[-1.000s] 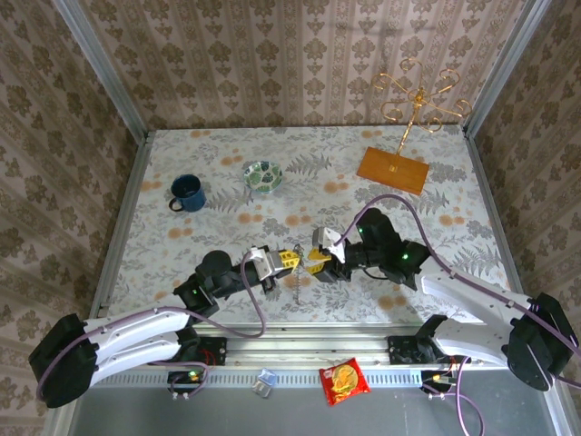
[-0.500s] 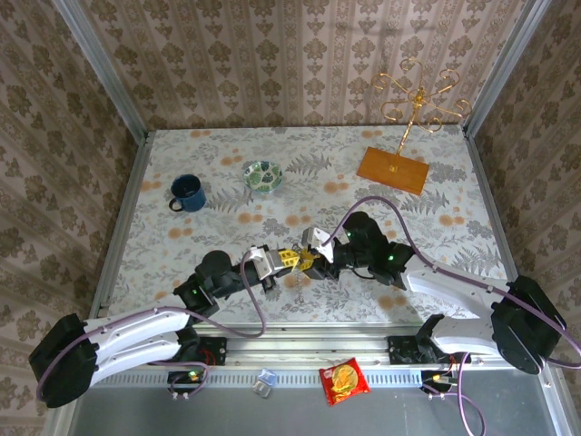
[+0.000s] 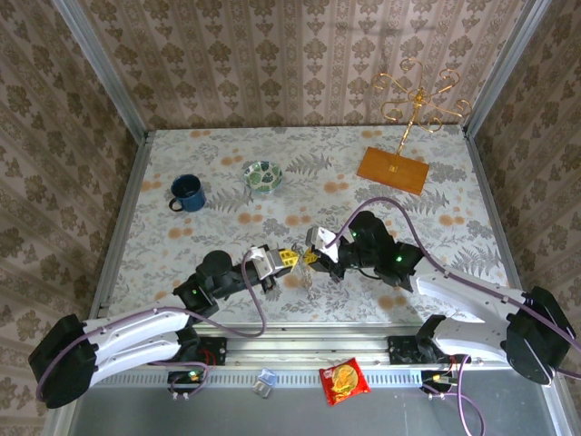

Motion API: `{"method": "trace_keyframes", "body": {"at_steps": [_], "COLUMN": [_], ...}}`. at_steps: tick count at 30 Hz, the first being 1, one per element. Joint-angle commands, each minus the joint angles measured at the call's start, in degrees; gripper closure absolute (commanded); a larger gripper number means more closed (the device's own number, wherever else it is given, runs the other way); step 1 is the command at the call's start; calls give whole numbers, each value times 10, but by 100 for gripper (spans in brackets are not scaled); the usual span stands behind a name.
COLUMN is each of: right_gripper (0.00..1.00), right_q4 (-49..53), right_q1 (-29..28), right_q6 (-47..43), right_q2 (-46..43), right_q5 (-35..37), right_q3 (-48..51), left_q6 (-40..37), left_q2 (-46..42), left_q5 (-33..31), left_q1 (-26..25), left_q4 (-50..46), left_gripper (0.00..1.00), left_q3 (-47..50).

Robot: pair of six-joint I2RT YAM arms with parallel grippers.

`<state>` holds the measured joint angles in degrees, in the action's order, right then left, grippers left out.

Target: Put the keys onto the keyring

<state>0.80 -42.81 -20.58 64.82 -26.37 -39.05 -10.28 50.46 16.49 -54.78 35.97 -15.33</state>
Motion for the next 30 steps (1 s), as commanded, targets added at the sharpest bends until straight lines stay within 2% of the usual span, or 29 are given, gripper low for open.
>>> {"method": "trace_keyframes", "body": {"at_steps": [1,14,18,20,23,26,30], "right_gripper": [100,100,100,100,100,100,100], "right_q4": [36,76,103,119,141,147,129], "right_q1": [-2,-2,-2,-2,-2,-3,-12], "right_q6": [-25,-44,-56,-63,-71,-63,-34], "right_q2": [-21,-49,-54,-56,-58,-50,-23], "right_q5": [15,25,41,53,71,70,36], "right_q3": [-34,-51,-64,-71,-81,-94,-116], "left_q6": [-13,-27,-23,-22,-17,-2,8], "left_q2": [-16,-26,-28,-34,-53,-88,-159], "left_q5": [-2,-11,-28,-45,-96,-179,-299], "left_q1": [-5,-5,-4,-4,-4,-3,0], "left_q4": [-12,-73,-60,-50,-38,-33,-60], "left_gripper": [100,100,66,56,48,41,38], "left_q3": [-11,-22,-17,-12,-3,7,11]}}
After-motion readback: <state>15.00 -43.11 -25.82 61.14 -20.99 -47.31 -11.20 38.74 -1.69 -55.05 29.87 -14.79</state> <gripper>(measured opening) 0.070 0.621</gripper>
